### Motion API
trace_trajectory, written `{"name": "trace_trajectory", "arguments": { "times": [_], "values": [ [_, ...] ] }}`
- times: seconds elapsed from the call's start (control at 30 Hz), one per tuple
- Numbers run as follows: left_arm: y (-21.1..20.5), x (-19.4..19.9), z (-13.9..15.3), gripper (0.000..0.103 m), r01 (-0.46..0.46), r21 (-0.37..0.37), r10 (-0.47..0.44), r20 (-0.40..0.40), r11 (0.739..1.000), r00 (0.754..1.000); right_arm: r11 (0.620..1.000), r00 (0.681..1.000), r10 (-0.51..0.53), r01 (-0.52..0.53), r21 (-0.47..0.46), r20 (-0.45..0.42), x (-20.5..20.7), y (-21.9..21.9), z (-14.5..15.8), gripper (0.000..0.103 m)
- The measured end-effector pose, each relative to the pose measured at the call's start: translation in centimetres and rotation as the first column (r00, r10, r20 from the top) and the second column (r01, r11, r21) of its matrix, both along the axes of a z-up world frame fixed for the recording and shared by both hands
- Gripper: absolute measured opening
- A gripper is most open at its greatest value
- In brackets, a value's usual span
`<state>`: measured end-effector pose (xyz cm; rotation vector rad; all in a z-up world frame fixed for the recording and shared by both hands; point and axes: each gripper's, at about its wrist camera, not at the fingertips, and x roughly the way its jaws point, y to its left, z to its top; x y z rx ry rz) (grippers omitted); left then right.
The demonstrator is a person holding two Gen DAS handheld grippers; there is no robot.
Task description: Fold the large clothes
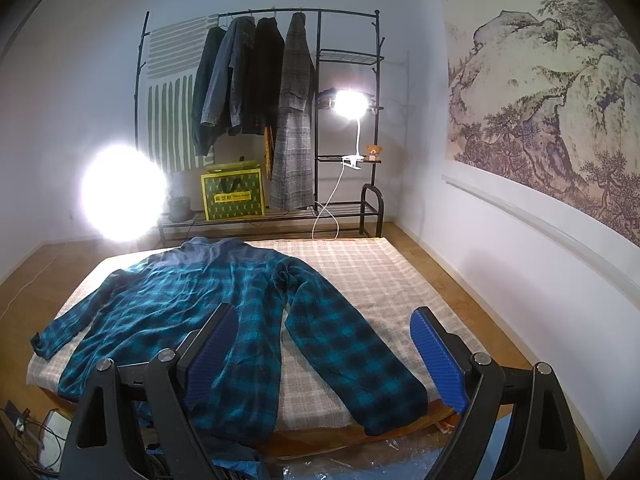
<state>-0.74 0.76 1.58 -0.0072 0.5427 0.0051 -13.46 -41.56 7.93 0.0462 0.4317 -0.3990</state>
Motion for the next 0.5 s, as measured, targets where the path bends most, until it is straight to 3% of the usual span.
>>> {"name": "trace_trajectory", "arguments": {
  "times": [0.5],
  "values": [
    [-0.14,0.02,0.3,0.103,0.0,0.004,0.0,0.002,1.0,1.0,1.0,1.0,0.0,0.0,0.005,-0.005,0.13,0.01,-0.22,0.09]
  ]
}}
